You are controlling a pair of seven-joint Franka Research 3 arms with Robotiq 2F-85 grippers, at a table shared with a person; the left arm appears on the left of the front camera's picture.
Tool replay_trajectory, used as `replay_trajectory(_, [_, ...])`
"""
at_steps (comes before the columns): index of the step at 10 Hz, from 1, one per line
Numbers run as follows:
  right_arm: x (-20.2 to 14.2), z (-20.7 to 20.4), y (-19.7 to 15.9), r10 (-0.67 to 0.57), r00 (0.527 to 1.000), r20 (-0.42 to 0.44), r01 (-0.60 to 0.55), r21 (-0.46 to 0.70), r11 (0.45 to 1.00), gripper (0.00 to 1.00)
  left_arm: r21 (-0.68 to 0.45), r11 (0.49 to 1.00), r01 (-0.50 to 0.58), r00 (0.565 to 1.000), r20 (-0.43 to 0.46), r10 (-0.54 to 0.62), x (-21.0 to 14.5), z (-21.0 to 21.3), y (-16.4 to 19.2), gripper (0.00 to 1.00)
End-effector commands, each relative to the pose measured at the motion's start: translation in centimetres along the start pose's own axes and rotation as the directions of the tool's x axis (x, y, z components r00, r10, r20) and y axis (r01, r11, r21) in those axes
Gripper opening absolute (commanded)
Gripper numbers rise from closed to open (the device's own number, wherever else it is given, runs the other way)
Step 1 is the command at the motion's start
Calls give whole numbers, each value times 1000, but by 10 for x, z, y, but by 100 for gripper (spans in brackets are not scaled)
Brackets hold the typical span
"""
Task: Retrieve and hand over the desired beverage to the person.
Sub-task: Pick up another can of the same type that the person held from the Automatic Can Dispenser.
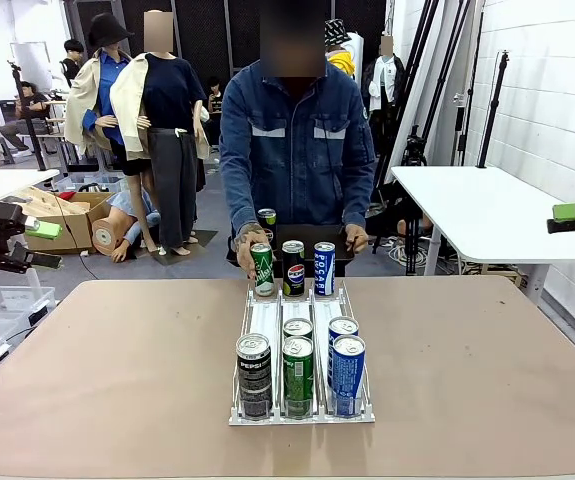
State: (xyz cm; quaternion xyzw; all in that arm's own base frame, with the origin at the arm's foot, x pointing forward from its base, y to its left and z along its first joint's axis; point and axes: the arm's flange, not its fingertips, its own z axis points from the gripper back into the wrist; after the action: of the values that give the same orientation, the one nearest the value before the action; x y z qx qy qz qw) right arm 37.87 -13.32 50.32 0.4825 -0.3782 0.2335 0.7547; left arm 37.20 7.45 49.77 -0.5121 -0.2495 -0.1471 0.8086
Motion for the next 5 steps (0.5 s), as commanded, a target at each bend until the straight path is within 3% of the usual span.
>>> replay_trajectory(1, [1, -1, 1, 4, 1000, 5, -4, 9, 1000, 100, 6, 1000, 8, 1000, -7, -8, -1, 3, -1, 100])
replay_trajectory(5, [1, -1, 1, 4, 1000, 5, -4, 9, 1000, 100, 6, 1000, 8, 1000, -7, -8, -1, 3, -1, 100])
